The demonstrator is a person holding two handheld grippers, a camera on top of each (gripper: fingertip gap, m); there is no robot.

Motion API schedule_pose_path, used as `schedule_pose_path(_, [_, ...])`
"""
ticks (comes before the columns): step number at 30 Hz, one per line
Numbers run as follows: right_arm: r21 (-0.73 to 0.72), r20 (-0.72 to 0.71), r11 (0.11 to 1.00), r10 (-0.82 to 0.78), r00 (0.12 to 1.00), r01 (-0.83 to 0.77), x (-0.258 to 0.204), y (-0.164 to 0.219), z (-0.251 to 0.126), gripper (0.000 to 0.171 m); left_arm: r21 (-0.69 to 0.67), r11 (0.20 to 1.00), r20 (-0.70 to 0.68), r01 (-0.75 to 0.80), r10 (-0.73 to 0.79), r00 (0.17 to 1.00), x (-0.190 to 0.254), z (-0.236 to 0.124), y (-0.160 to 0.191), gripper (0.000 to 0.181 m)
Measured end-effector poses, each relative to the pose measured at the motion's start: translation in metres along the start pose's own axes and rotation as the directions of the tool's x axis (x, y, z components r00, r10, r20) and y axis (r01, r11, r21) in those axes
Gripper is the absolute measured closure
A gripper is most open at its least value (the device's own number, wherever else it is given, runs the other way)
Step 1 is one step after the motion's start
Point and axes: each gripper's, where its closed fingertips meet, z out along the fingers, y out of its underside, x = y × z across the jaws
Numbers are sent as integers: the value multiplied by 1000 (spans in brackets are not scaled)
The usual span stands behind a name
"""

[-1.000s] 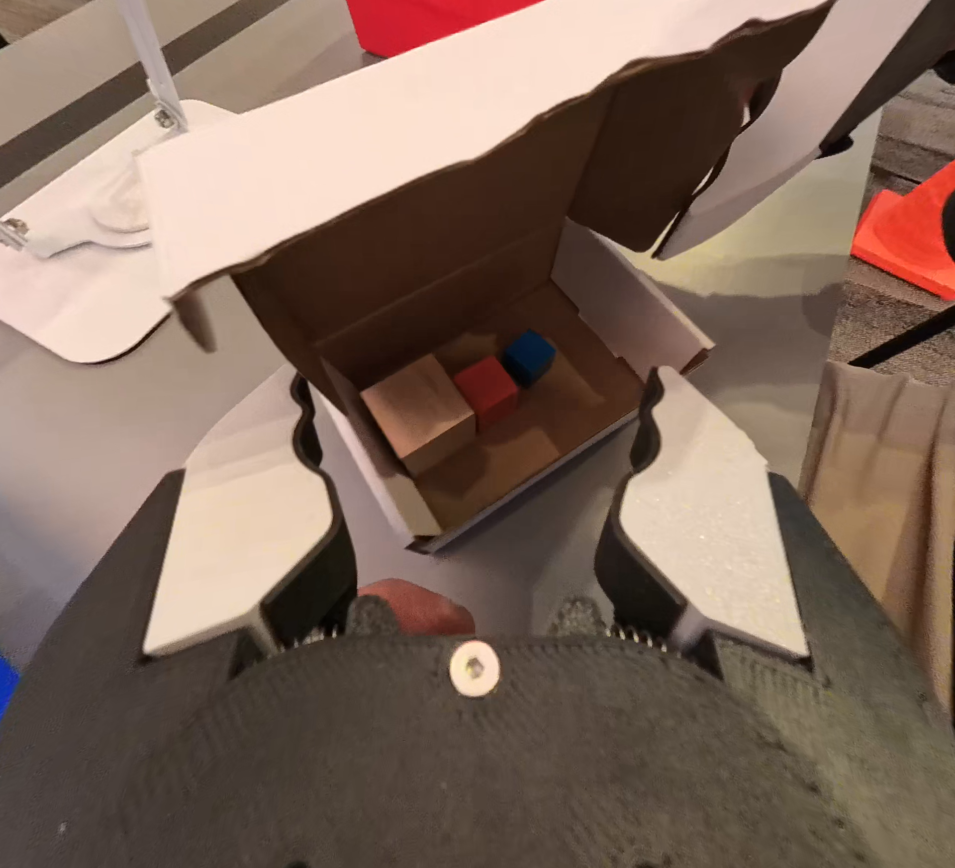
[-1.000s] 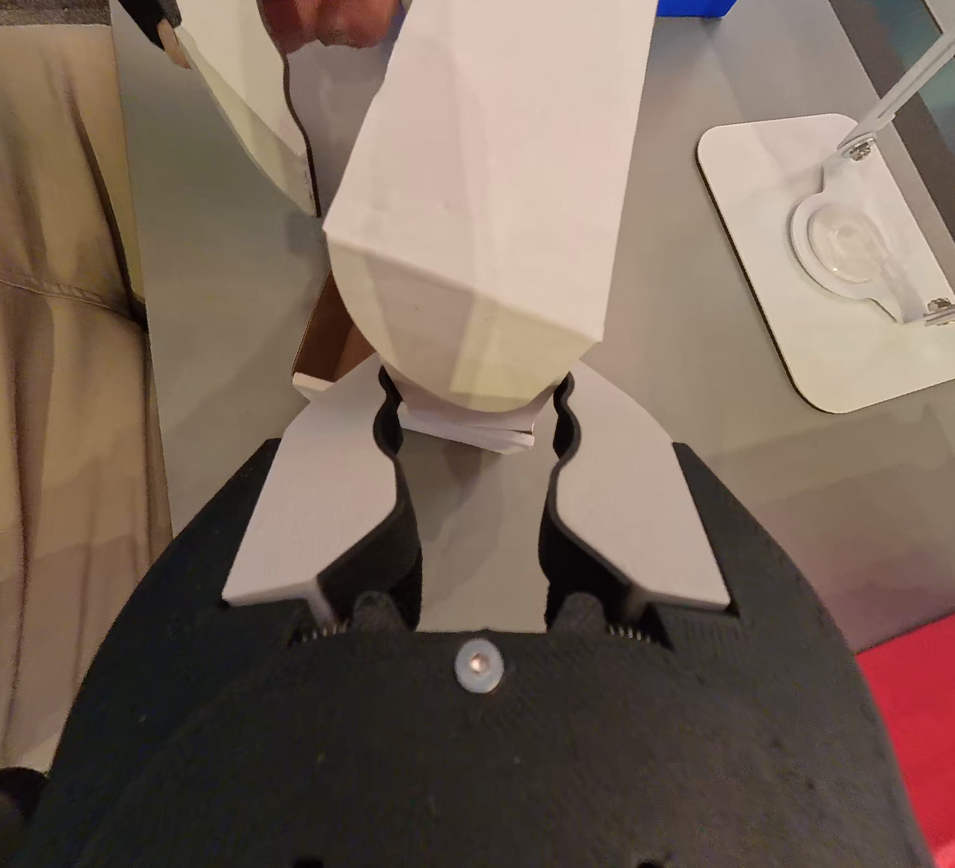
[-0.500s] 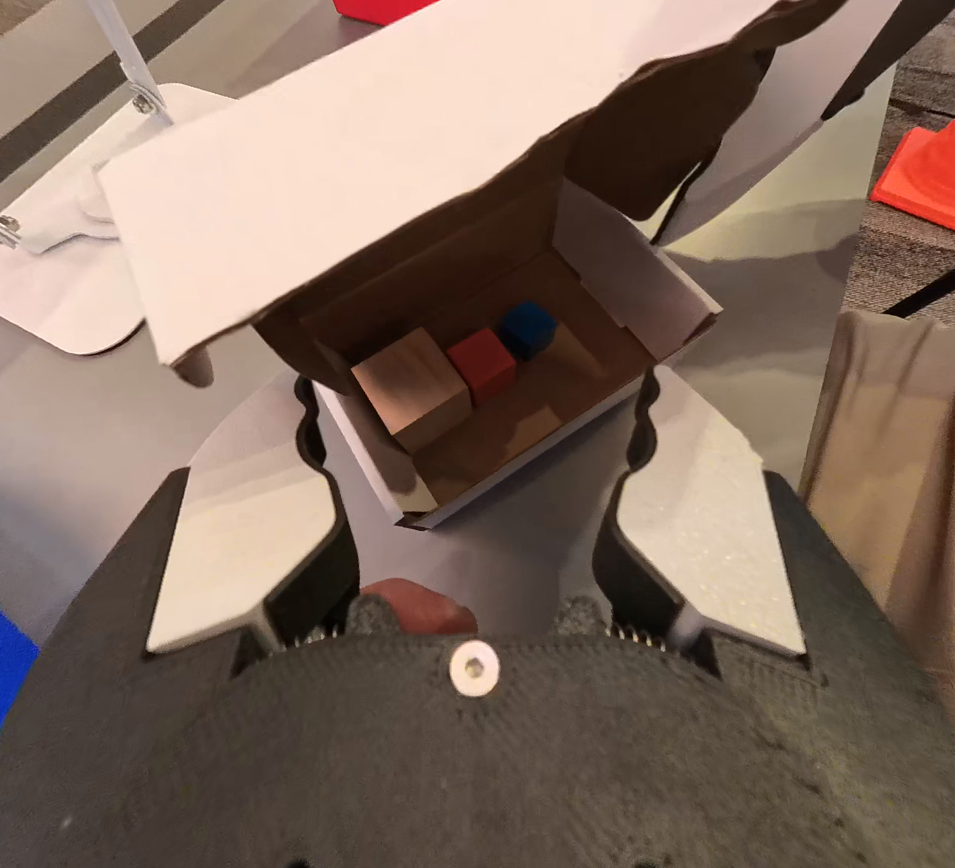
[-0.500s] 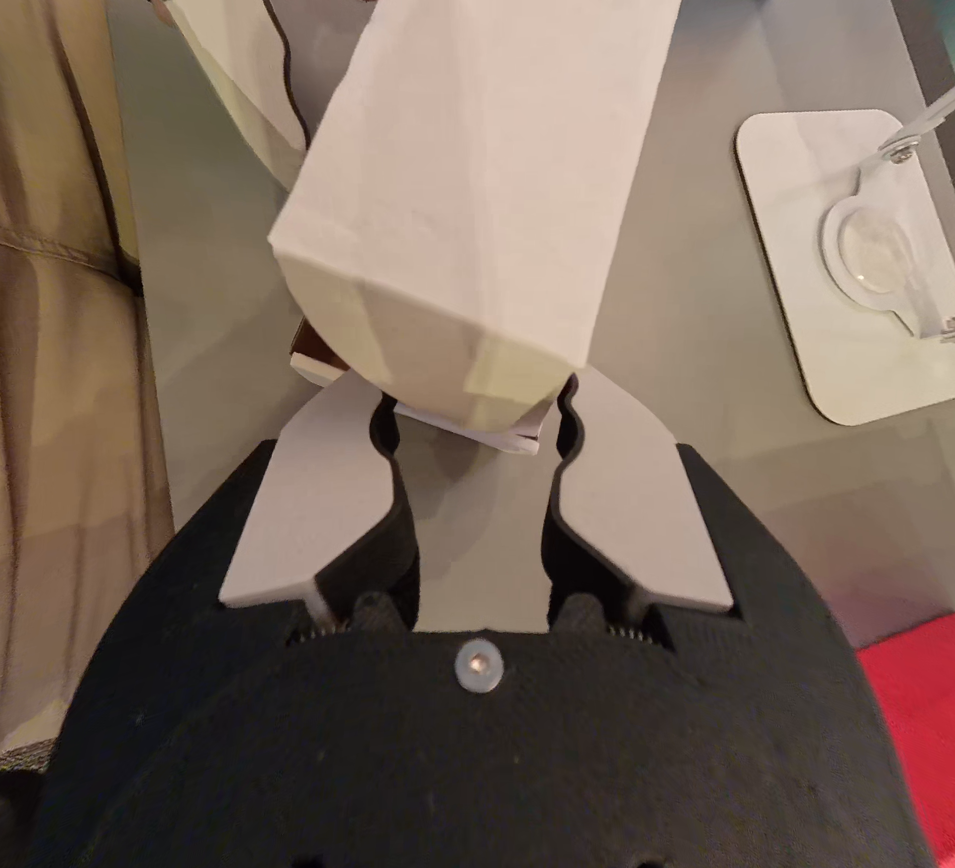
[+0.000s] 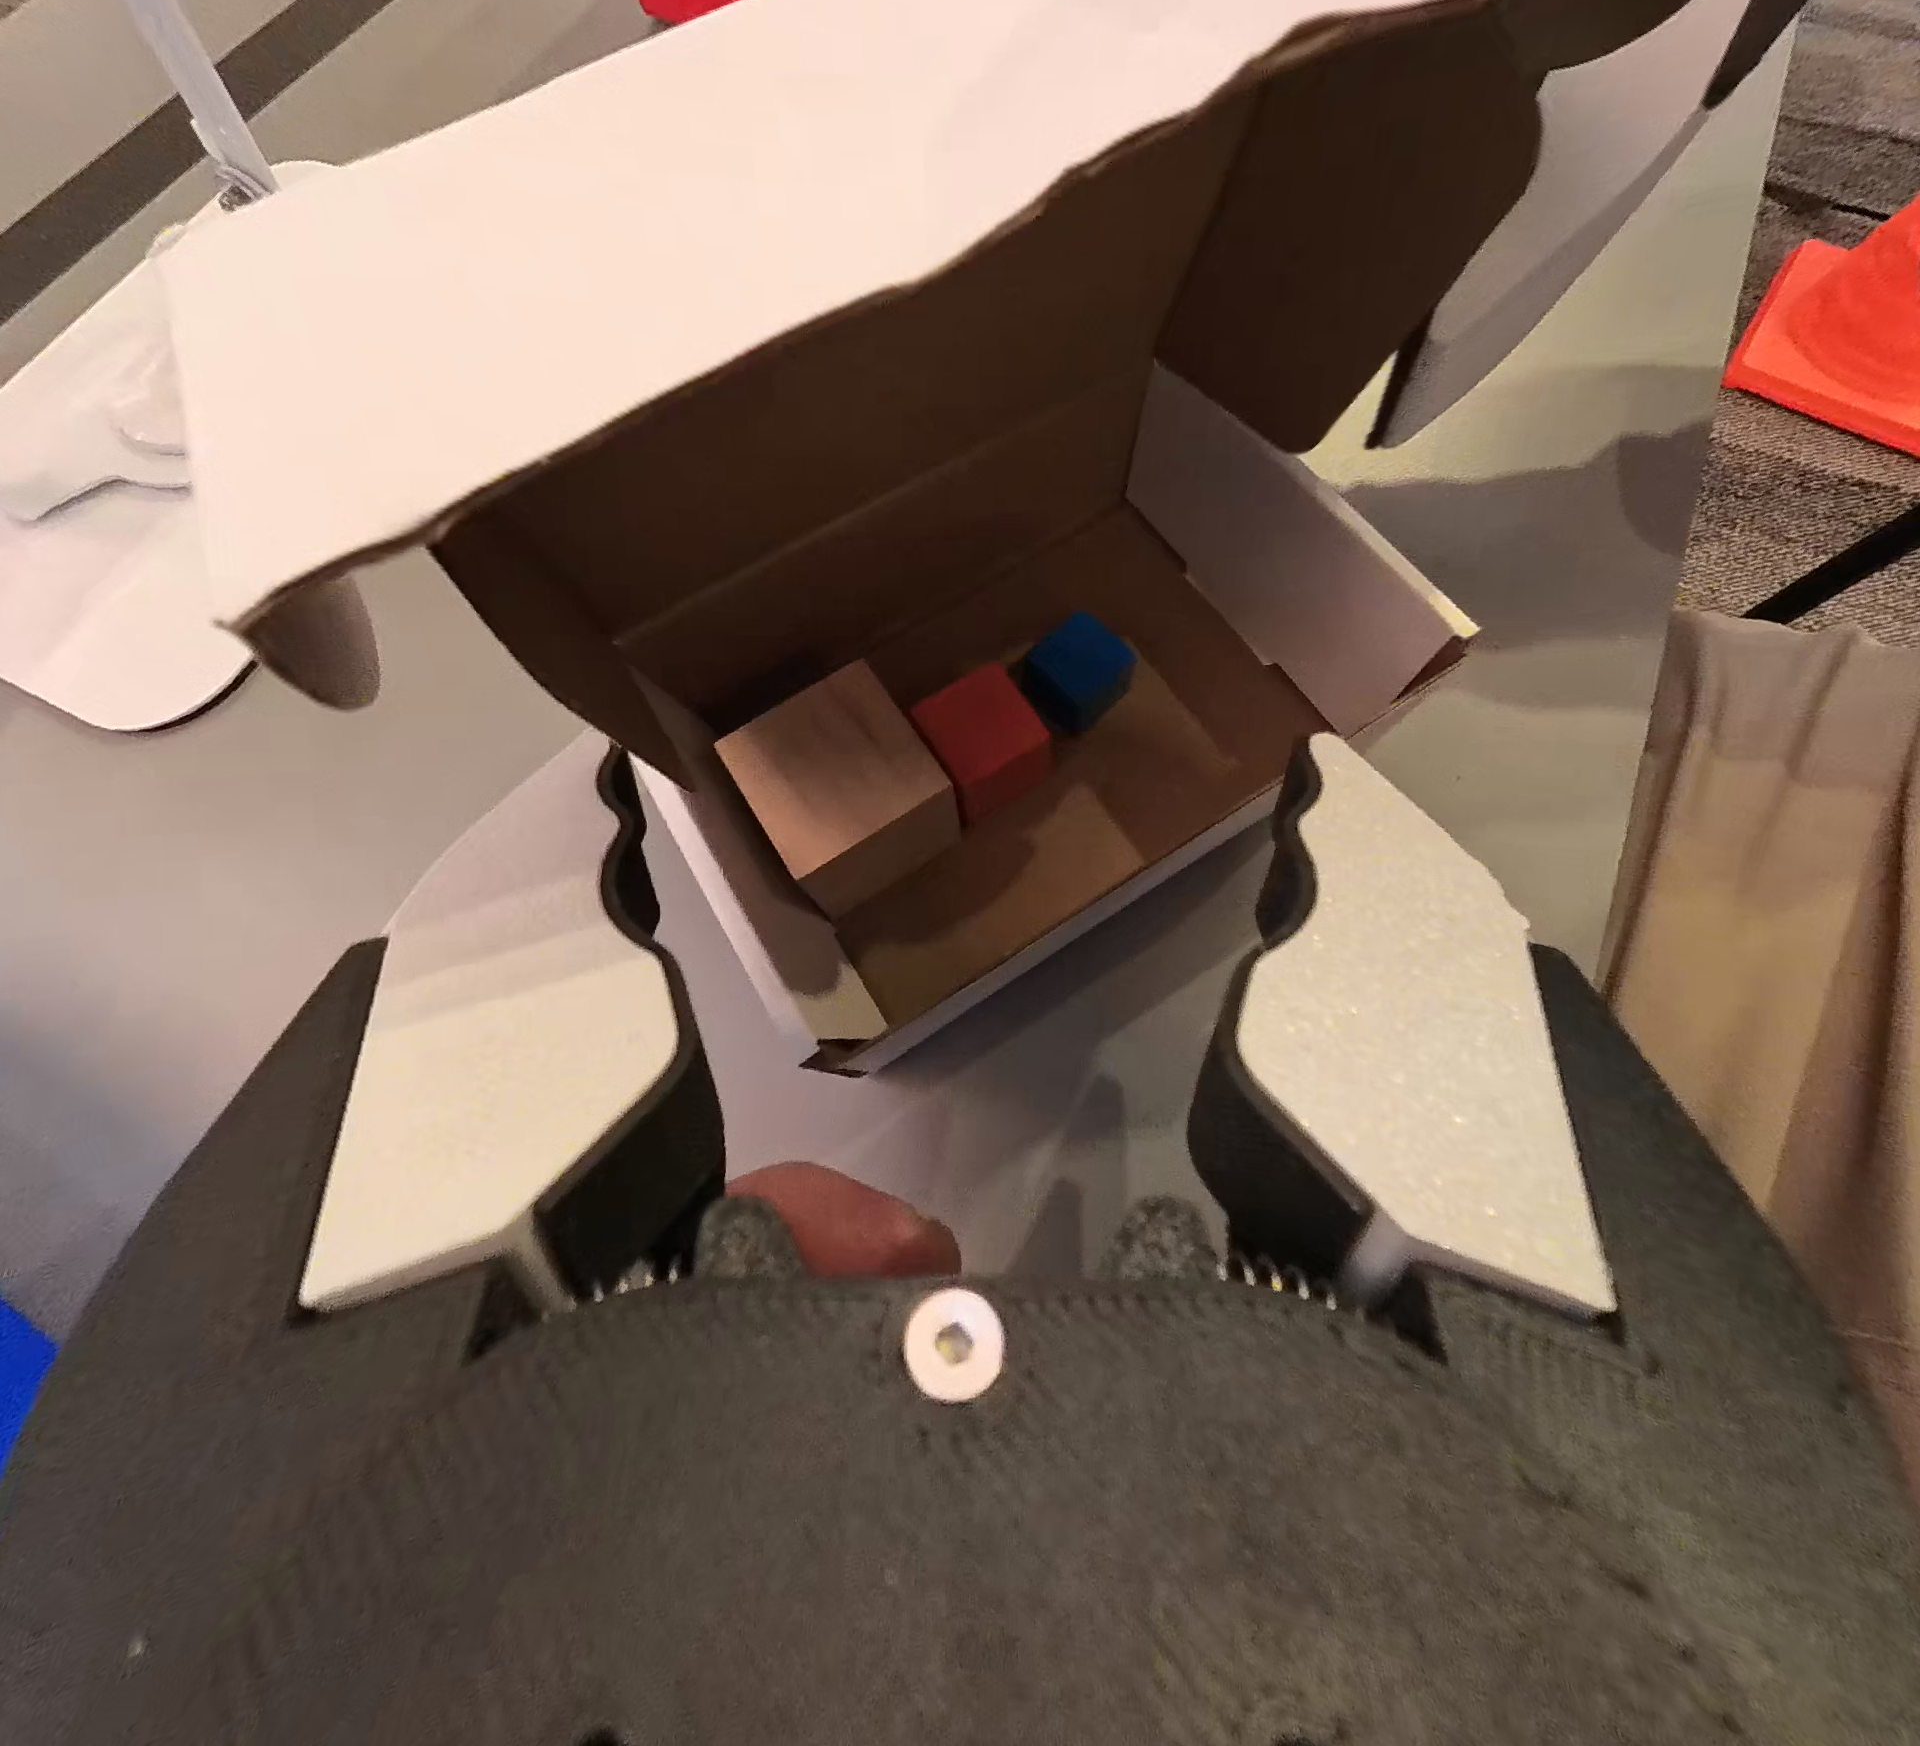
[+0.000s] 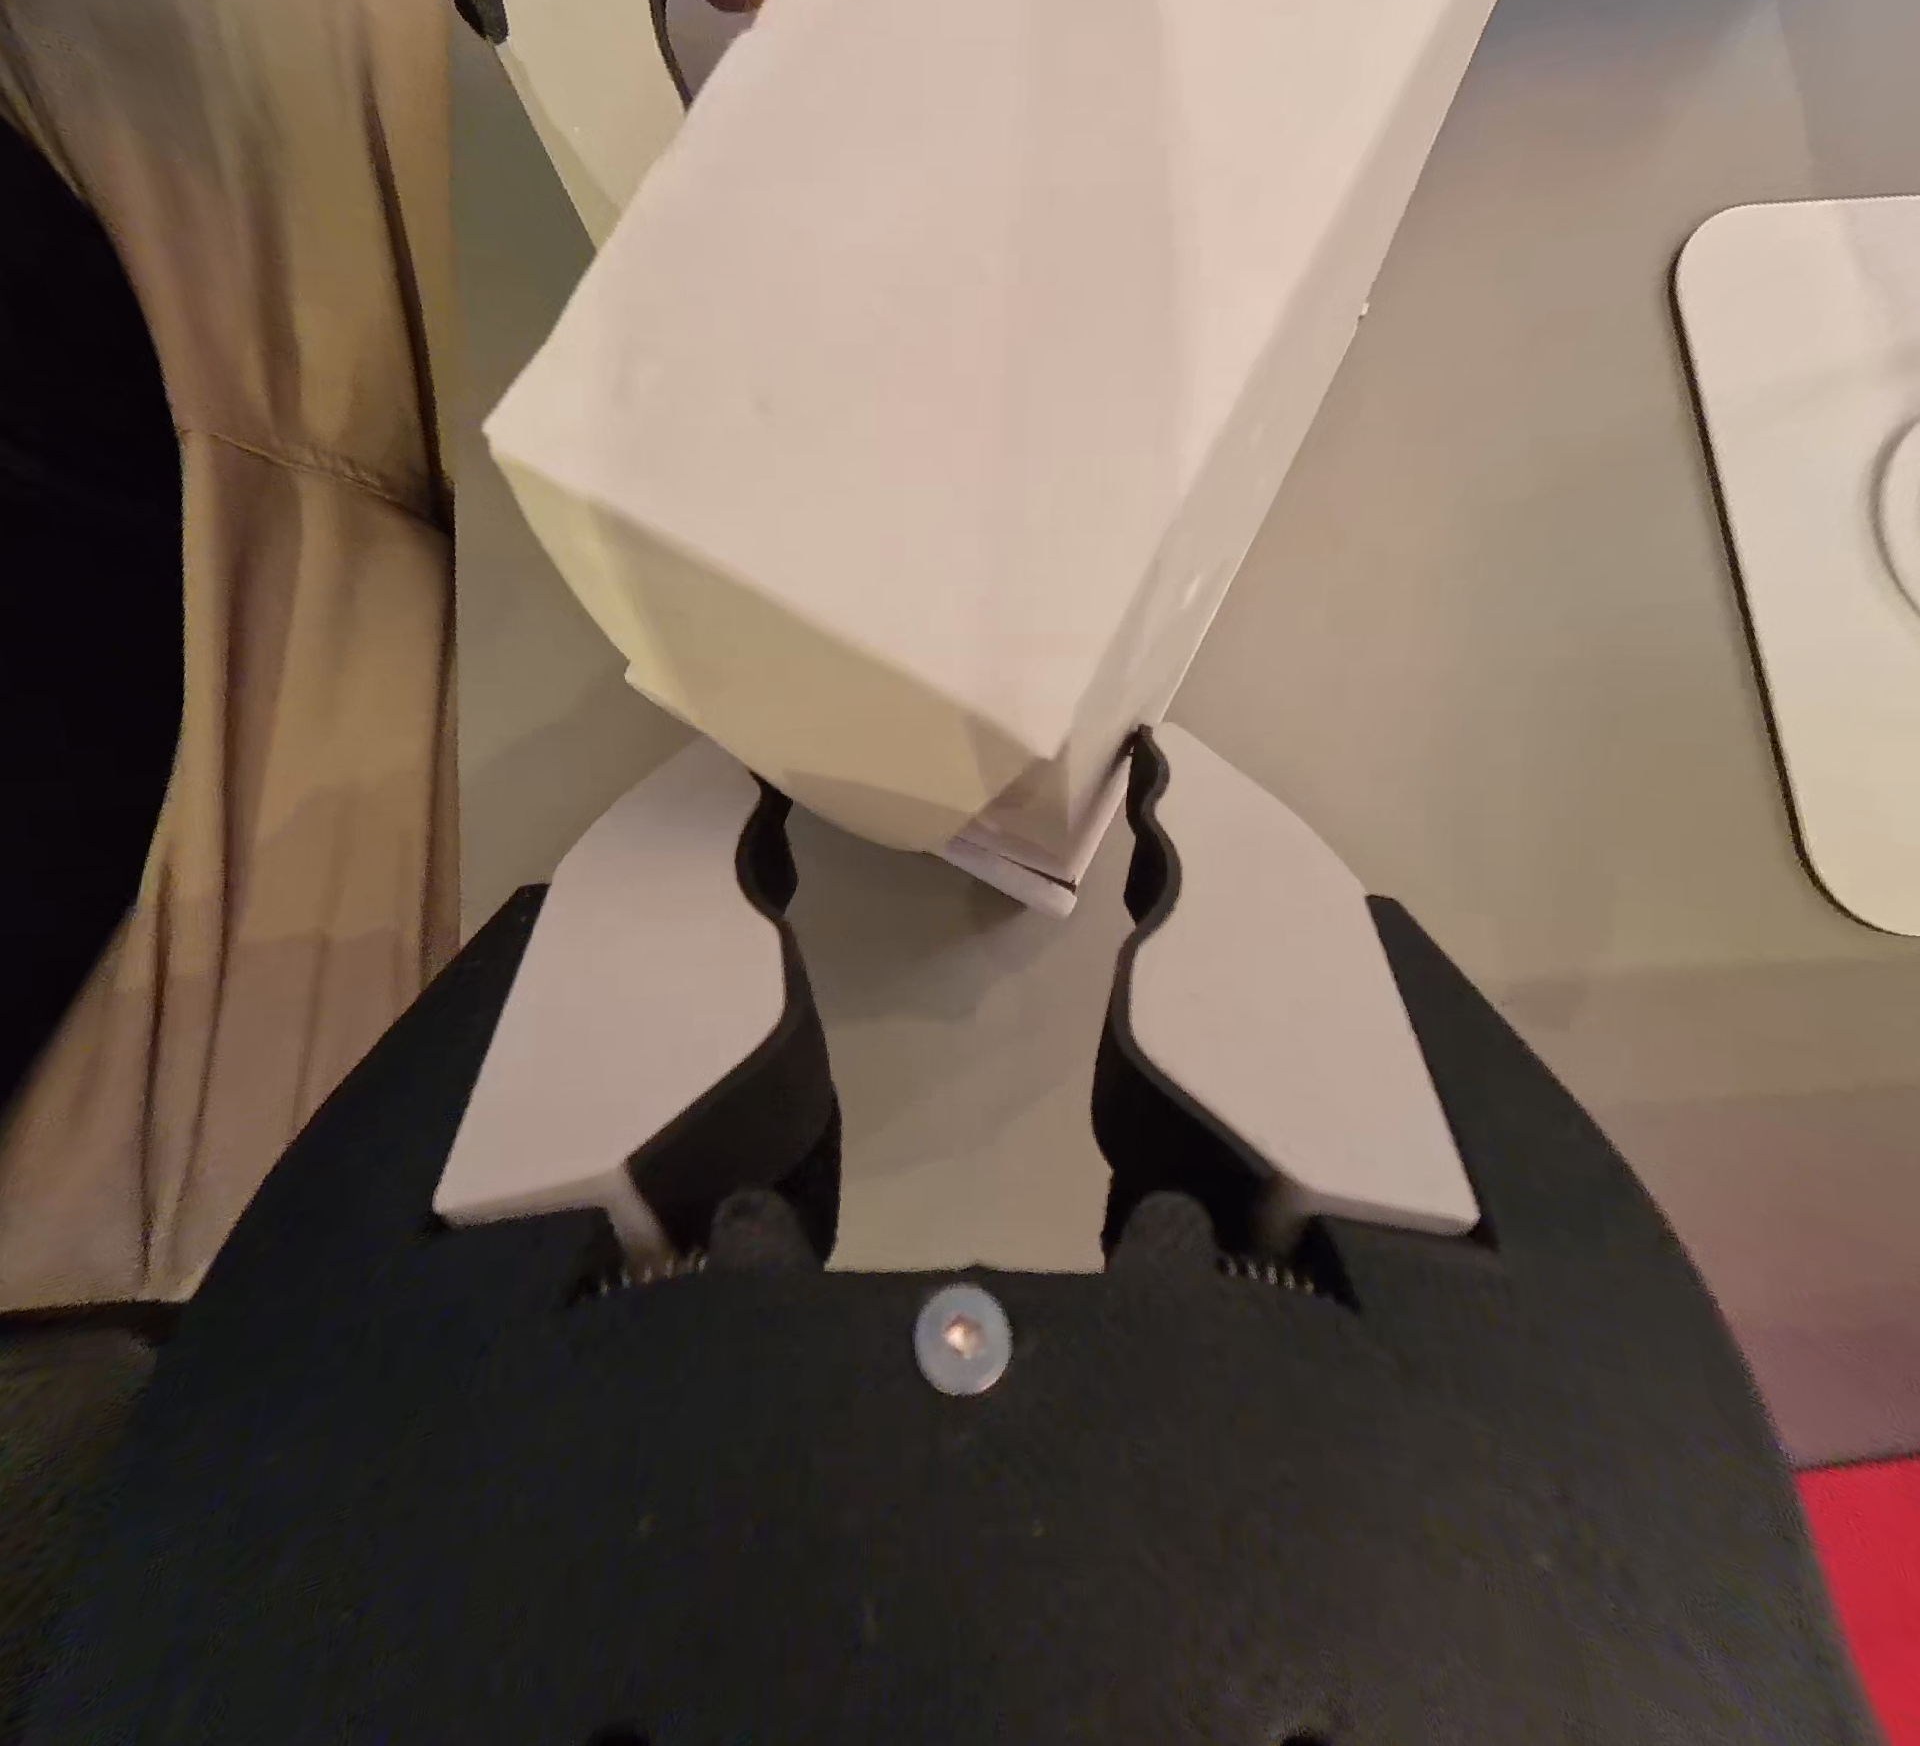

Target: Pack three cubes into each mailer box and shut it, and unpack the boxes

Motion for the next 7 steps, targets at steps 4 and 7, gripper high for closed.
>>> schedule_pose_path(4, [0,-20,999,40,999,-40,4,0,1,111,6,1000,-5,2,-2,1000,-1,0,0,69])
schedule_pose_path(7, [-38,-54,997,66,996,-68,7,1,1,113,2,1000,-8,-12,12,1000,0,1,0,69])
